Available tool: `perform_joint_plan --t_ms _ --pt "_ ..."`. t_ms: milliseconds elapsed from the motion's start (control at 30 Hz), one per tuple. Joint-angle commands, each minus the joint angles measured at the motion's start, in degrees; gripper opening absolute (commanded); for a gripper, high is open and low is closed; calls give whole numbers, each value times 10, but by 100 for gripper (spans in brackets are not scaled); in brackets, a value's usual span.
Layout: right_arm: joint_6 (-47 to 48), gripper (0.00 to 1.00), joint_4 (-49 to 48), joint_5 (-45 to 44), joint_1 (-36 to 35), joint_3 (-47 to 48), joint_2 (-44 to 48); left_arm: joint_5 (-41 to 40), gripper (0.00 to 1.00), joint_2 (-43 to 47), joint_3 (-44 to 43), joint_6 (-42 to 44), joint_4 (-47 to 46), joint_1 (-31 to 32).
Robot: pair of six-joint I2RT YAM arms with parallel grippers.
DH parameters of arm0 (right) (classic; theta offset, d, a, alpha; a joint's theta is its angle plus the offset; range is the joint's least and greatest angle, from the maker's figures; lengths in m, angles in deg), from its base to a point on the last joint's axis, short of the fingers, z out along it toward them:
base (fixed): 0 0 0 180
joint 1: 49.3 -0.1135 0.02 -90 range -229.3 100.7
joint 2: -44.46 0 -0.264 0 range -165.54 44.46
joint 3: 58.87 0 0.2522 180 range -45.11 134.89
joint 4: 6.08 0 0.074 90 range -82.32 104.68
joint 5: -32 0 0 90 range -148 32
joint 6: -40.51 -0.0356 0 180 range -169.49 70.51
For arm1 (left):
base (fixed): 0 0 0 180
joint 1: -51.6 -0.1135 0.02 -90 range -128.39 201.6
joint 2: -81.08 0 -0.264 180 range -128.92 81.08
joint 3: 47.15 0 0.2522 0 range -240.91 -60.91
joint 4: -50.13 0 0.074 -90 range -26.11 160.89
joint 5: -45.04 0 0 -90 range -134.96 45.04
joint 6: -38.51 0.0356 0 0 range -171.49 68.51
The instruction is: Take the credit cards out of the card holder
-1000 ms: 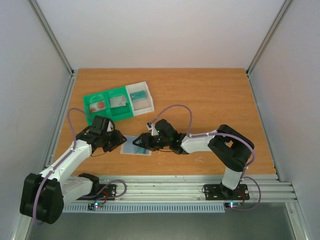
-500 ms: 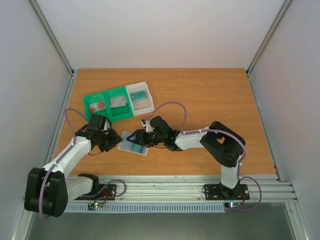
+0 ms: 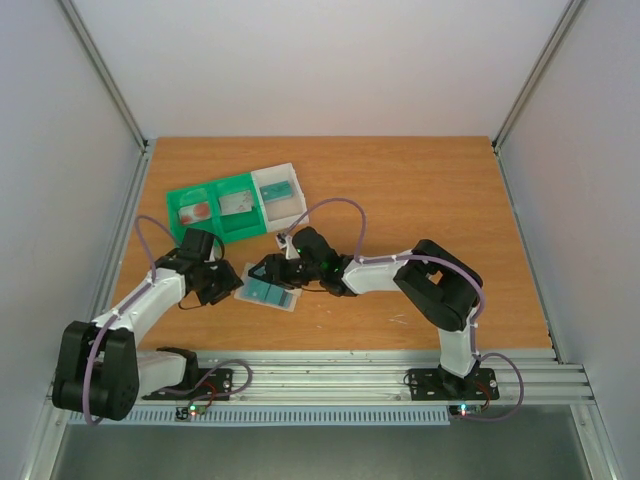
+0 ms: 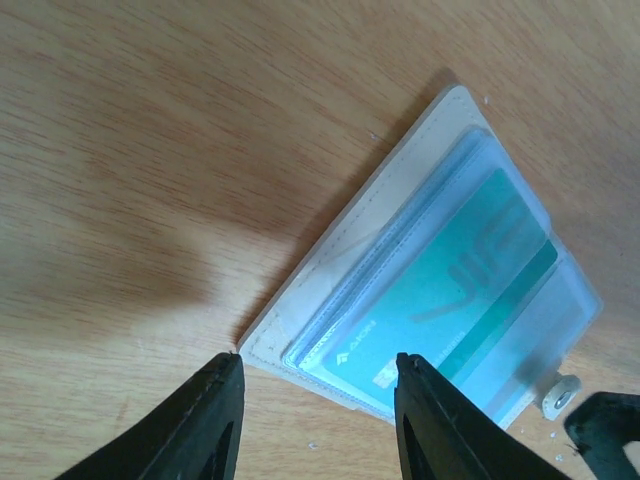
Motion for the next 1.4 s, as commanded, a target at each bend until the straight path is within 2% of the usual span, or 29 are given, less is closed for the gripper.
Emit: perform_joint_plan --t_ms 0,200,433,867,1133,1367 --pt "30 54 62 -23 -3 5 9 9 43 -2 4 17 -38 -4" --pt "56 44 148 -58 -3 4 35 68 43 -48 -3 47 -69 -4" --pt "70 33 196 -84 -2 -3 50 106 35 -87 16 50 -97 8" --pt "94 31 203 -64 39 -39 68 147 29 -34 67 -34 -139 76" --pt "93 28 174 -36 42 -32 49 79 33 -27 20 -5 -70 76" --pt "92 24 178 -35 42 -11 25 75 27 -60 16 9 -94 76"
